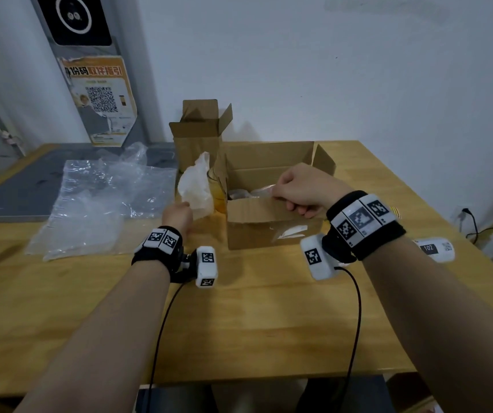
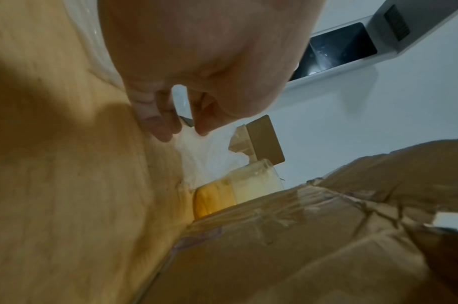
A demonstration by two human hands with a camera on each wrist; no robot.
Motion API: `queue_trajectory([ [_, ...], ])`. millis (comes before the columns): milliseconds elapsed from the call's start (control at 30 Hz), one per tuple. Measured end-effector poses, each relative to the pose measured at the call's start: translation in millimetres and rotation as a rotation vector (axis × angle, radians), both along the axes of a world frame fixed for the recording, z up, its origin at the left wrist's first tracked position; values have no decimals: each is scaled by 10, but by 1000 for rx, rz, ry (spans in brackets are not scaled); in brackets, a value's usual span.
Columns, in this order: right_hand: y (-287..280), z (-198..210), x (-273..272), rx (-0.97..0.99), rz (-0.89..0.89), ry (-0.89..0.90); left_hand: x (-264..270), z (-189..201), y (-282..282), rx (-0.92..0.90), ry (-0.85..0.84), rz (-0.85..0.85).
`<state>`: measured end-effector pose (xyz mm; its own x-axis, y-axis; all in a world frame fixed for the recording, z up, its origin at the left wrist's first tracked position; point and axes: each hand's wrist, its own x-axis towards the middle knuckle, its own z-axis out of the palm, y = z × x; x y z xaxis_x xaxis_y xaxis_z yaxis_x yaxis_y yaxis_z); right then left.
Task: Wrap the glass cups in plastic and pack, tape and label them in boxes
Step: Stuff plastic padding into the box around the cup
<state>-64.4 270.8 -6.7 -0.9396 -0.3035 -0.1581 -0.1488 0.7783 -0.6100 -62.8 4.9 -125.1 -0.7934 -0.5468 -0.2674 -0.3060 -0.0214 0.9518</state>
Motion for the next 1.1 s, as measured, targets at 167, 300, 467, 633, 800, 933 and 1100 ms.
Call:
queue_trajectory([
  [167, 3, -2, 1, -20, -3, -4, 20, 74, -32, 100, 105, 117],
  [300, -8, -24, 3, -13, -3, 9, -9, 126, -51, 336, 175, 144],
  [467, 2, -42, 9, -20, -3, 9, -19, 167, -67, 479, 34, 89],
  [633, 28, -62, -3, -19, 6, 10, -23, 278, -160, 351, 206, 130],
  [800, 20, -41, 12, -24, 22, 5, 166, 803, -170, 109, 540, 88],
  [933, 39, 45, 89, -61, 33, -44, 359, 1249, -21, 58, 763, 66],
  [1100, 106, 233, 234, -385, 67, 11, 616, 1698, 270, -86, 1033, -43],
])
